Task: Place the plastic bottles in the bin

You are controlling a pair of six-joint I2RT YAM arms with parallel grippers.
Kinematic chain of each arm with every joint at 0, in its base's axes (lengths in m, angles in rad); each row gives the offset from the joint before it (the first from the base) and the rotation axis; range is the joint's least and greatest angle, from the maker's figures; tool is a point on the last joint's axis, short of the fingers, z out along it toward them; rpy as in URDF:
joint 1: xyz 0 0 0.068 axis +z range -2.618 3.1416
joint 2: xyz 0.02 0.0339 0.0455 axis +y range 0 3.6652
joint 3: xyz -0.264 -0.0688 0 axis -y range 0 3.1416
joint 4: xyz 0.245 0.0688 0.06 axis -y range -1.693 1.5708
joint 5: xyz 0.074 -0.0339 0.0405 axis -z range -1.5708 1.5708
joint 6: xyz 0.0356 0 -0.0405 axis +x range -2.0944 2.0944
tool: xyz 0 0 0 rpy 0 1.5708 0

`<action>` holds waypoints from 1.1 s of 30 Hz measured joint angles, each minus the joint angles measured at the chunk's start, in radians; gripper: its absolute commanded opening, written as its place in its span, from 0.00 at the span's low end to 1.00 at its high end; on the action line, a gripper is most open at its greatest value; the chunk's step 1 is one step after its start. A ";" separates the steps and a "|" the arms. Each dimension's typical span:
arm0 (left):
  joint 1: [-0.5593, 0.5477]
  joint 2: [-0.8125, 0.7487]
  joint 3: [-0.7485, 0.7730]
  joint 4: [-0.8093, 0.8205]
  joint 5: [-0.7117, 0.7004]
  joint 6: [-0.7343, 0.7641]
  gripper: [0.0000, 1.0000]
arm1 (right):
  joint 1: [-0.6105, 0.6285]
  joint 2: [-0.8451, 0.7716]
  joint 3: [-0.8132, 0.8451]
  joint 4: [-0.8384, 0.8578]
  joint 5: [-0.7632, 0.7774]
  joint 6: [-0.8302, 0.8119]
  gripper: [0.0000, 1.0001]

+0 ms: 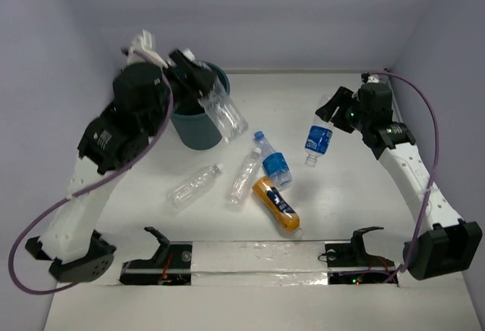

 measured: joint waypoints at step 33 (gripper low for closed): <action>0.375 0.127 -0.100 0.157 -0.033 0.405 0.65 | 0.423 0.671 1.017 0.138 -0.015 0.221 0.56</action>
